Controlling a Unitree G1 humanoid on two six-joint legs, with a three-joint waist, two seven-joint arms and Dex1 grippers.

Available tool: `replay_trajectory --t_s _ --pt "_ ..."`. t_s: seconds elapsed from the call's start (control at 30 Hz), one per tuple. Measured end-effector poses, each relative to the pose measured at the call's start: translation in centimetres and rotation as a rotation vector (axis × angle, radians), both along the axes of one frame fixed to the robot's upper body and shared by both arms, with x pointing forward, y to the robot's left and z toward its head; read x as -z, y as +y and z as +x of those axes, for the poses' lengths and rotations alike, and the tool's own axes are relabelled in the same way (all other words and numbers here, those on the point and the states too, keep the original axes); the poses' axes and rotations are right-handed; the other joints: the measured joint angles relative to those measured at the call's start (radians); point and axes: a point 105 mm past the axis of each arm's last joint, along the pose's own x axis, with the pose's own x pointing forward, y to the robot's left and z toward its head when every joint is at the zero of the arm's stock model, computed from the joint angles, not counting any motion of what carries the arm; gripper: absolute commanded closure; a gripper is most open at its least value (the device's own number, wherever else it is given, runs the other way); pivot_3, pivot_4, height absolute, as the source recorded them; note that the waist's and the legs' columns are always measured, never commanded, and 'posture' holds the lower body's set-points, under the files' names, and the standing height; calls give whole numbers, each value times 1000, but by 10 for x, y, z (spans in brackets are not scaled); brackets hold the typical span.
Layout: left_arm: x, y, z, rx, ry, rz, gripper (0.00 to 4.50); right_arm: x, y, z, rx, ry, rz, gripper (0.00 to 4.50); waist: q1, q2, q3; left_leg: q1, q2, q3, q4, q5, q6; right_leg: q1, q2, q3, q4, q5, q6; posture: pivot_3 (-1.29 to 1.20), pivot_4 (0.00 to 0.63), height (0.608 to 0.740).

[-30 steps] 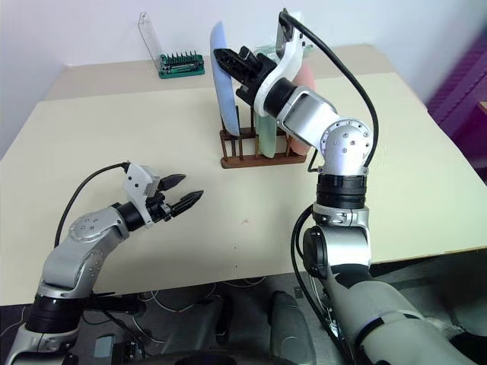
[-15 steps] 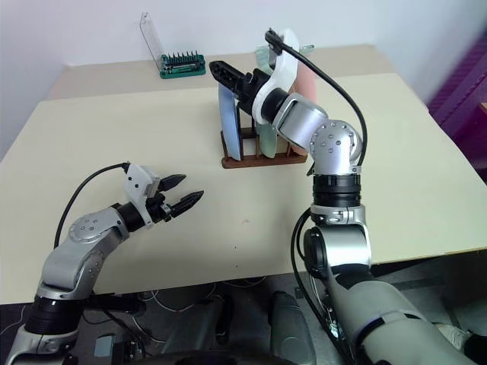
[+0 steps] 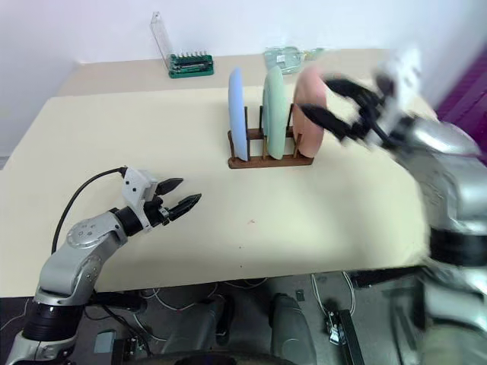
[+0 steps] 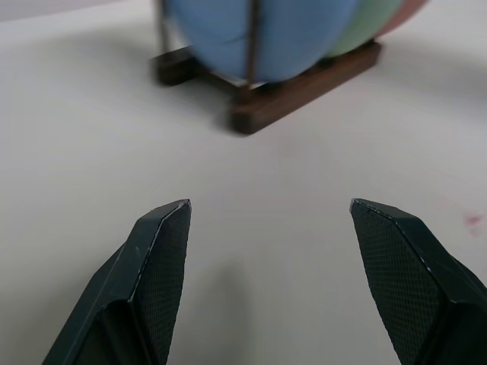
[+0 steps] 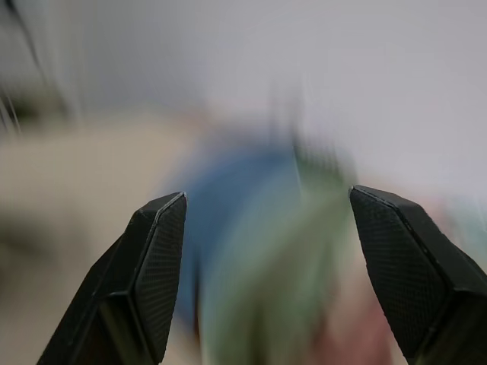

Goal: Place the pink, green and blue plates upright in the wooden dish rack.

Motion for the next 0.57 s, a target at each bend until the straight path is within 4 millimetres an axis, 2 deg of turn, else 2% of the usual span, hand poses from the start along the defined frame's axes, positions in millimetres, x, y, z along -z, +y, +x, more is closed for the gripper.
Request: replay_trajectory --t_s 0.07,0.1,0.23,0.43,0.57 --pt "4 12 1 -37 9 19 1052 26 -15 -11 16 91 -26 1063 -9 1 0 1 3 3 0 0 0 0 0 0 0 0 0 0 150 740" --pt "7 16 -1 -44 11 36 1052 33 -17 -13 22 109 -43 1063 -15 1 0 1 3 4 1 0 0 0 -1 -1 0 0 -1 0 150 740" --pt "17 25 -4 -68 34 58 1052 45 -25 -6 74 106 -93 1063 -21 -1 0 2 4 4 2 0 0 1 -1 -3 0 1 -2 0 150 740" --pt "21 34 -9 -98 37 64 1052 90 -17 7 75 182 -124 1063 -14 -1 0 1 3 4 2 0 0 0 -3 -3 0 1 -2 0 150 740" --pt "25 33 -12 -116 46 51 1052 99 -14 8 61 175 -182 1063 -2 -2 0 1 3 4 3 0 0 0 -3 -3 0 1 -2 0 150 740"
